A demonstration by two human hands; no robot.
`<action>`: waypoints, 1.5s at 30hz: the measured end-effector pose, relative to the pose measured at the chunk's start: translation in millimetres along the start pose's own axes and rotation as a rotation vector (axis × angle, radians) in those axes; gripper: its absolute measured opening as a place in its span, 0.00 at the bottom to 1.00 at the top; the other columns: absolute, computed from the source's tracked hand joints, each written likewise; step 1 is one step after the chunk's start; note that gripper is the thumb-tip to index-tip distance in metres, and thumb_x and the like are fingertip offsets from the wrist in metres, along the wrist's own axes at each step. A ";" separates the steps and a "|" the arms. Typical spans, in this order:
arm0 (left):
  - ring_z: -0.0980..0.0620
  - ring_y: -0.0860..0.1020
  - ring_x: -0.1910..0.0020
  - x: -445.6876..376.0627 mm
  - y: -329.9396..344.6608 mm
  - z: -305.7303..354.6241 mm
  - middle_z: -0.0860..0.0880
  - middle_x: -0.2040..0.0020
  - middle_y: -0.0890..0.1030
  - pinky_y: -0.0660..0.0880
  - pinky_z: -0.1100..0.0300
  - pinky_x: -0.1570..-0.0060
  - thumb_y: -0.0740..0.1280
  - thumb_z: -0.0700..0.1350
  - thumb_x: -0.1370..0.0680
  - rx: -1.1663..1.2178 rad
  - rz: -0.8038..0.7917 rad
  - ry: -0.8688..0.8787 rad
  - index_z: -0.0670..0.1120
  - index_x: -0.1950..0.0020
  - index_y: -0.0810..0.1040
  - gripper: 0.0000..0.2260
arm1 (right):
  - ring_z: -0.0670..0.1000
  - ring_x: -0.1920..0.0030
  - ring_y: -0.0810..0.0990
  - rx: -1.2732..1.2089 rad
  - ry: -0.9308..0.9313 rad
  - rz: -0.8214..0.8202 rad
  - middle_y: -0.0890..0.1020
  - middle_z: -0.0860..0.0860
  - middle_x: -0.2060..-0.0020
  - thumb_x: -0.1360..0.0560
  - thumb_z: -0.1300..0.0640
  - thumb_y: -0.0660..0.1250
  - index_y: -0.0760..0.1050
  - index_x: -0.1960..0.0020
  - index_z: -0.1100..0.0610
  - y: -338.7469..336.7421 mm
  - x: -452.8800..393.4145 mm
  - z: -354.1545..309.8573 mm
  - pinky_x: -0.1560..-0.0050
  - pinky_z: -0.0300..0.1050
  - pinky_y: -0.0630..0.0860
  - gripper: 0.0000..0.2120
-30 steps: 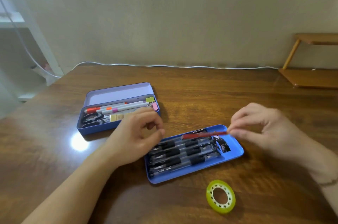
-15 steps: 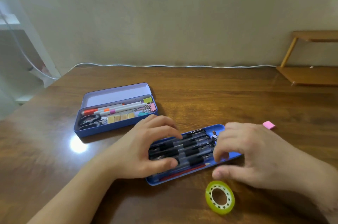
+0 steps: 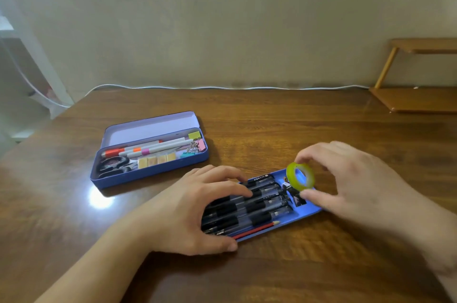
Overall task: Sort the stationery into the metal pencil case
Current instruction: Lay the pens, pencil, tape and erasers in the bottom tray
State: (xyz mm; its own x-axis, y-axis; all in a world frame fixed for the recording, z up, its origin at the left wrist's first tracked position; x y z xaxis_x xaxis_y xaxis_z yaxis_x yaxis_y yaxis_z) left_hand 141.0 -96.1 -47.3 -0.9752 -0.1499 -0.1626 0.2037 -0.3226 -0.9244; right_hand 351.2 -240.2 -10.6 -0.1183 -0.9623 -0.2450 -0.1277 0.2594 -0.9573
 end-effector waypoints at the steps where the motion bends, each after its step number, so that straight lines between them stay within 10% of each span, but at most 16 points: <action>1: 0.63 0.67 0.31 -0.2 0.0 0.3 0.63 0.30 0.66 0.66 0.61 0.32 0.73 0.65 0.31 0.009 -0.002 -0.001 0.60 0.31 0.71 0.31 | 0.40 0.51 0.73 -0.021 0.020 -0.010 0.74 0.34 0.51 0.33 0.39 0.68 0.69 0.43 0.38 8.4 -3.1 5.5 0.51 0.45 0.77 0.20; 8: 0.63 0.67 0.32 -0.7 0.2 0.0 0.63 0.31 0.67 0.67 0.63 0.33 0.74 0.64 0.32 0.033 0.010 0.005 0.60 0.32 0.72 0.30 | 0.38 0.41 0.71 -0.021 0.058 -0.107 0.75 0.32 0.42 0.29 0.40 0.68 0.74 0.41 0.38 27.3 -6.5 17.9 0.44 0.41 0.74 0.17; 19: 0.66 0.65 0.31 1.3 1.7 -2.0 0.67 0.31 0.64 0.65 0.68 0.33 0.75 0.64 0.33 0.042 0.013 0.017 0.61 0.32 0.71 0.32 | 0.40 0.55 0.74 -0.061 0.381 -0.130 0.77 0.39 0.51 0.27 0.52 0.71 0.73 0.54 0.36 -18.7 6.3 86.3 0.58 0.39 0.71 0.11; 25: 0.63 0.67 0.31 1.1 0.4 -3.3 0.66 0.31 0.65 0.67 0.63 0.33 0.75 0.61 0.33 0.042 0.008 0.014 0.60 0.32 0.71 0.31 | 0.38 0.50 0.74 -0.015 0.322 -0.420 0.76 0.35 0.53 0.36 0.37 0.73 0.76 0.51 0.36 -1.9 8.3 81.4 0.50 0.42 0.77 0.15; 45: 0.62 0.68 0.32 2.1 0.2 -4.8 0.65 0.31 0.67 0.67 0.64 0.34 0.75 0.59 0.32 0.075 0.019 0.026 0.59 0.33 0.73 0.29 | 0.39 0.56 0.75 -0.066 0.207 -0.278 0.77 0.37 0.60 0.31 0.46 0.74 0.76 0.57 0.37 5.3 -0.6 66.1 0.53 0.43 0.77 0.09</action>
State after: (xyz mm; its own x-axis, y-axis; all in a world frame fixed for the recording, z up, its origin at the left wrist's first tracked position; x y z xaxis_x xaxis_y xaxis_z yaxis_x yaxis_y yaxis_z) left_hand 138.6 -91.9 -49.4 -0.9728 -0.1331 -0.1897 0.2273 -0.3890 -0.8928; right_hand 415.7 -243.7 -25.6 -0.2666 -0.9615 0.0668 -0.2457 0.0008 -0.9694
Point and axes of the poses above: each hand's wrist, its own x-axis away from the middle knuckle, its own y-axis out of the palm, z = x × y, the point moved 3 cm from there along -x, towards the middle knuckle
